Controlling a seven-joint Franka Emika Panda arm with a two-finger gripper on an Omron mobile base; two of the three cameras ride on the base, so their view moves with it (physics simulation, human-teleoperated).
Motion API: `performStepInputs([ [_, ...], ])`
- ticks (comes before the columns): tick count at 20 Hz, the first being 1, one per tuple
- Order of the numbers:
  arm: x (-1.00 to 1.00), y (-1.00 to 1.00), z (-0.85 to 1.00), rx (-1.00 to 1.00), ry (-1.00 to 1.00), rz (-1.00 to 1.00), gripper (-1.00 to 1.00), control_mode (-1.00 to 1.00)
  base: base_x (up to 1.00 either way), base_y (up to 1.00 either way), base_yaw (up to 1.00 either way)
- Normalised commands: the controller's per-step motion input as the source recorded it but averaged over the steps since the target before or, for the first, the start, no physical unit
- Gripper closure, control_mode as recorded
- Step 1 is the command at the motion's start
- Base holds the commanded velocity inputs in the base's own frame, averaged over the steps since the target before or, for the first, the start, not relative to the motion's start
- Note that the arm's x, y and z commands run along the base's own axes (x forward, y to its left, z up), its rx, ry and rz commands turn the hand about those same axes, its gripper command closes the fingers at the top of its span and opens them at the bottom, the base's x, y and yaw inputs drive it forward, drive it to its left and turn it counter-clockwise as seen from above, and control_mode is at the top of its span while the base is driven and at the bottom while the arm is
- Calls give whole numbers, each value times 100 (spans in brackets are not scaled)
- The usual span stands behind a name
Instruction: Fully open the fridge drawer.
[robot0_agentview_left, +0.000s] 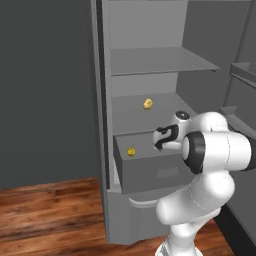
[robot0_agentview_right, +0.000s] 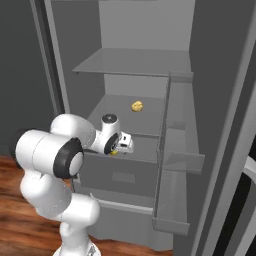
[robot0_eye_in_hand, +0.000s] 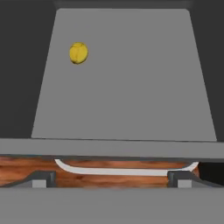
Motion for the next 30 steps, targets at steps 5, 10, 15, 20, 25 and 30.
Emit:
performStepInputs([
  [5,36,0,-19,0,0,0,-100,-100,0,0,0],
  [10,25,-1,-20,0,0,0,-100,-100,0,0,0],
  [15,3,-8,-27,0,0,0,-100,-100,0,0,0],
  [20,-2,-14,-27,0,1,0,-100,-100,0,0,0],
  [25,-45,-21,-18,0,9,-1,-100,-100,0,0,0],
  [30,-82,-28,-14,0,9,-3,-100,-100,0,0,0],
])
